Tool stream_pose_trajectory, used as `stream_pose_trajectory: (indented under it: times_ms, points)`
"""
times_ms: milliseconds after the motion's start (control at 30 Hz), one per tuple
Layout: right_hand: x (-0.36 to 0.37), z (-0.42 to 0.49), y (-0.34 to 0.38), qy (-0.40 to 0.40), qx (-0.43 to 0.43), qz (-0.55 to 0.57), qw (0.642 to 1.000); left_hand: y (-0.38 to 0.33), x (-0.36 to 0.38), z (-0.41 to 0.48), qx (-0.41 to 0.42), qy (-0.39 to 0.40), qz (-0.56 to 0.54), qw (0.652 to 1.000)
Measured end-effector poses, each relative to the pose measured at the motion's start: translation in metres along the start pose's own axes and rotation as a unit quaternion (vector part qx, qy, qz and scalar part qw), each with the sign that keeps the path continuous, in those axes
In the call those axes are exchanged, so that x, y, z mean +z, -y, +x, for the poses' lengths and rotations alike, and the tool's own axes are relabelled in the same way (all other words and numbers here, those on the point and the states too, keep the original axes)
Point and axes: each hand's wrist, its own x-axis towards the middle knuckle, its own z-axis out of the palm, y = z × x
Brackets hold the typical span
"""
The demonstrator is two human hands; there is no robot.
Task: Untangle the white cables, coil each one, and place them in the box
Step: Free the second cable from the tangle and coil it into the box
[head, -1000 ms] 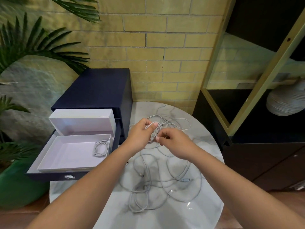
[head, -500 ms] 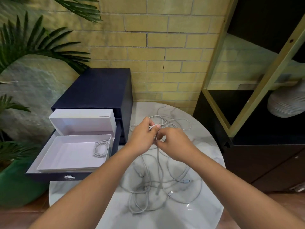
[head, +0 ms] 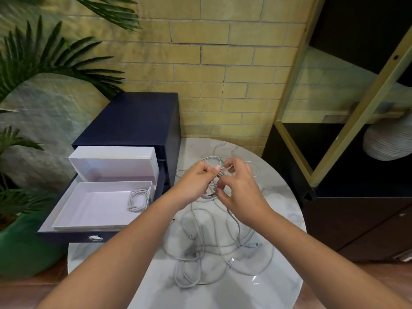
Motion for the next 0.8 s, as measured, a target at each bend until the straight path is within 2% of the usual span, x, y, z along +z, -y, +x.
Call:
stream_pose_trajectory:
  times_ms: [167, 333, 433, 533, 633, 800]
  points:
    - [0.001, 0.002, 0.002, 0.007, 0.033, 0.036, 0.999, 0.0, 0.004, -0.001, 0.024, -0.031, 0.012, 0.999]
    - [0.006, 0.004, 0.004, -0.008, 0.068, 0.086, 0.994, -0.002, 0.006, 0.001, -0.003, -0.022, -0.107, 0.994]
    - [0.004, 0.006, 0.003, 0.012, 0.091, 0.09, 0.992, -0.002, 0.004, -0.001, -0.001, -0.018, -0.116, 0.993]
    - [0.001, 0.004, 0.005, 0.024, 0.049, 0.045, 0.998, 0.003, 0.0, -0.001, 0.032, -0.016, -0.049, 0.998]
    - [0.001, 0.003, 0.005, -0.016, -0.022, -0.058, 0.998, 0.009, -0.001, 0.001, 0.035, -0.018, 0.025, 0.999]
    - [0.005, 0.008, 0.001, -0.018, -0.091, -0.073, 0.993, 0.007, 0.0, 0.003, -0.003, -0.025, -0.04, 0.999]
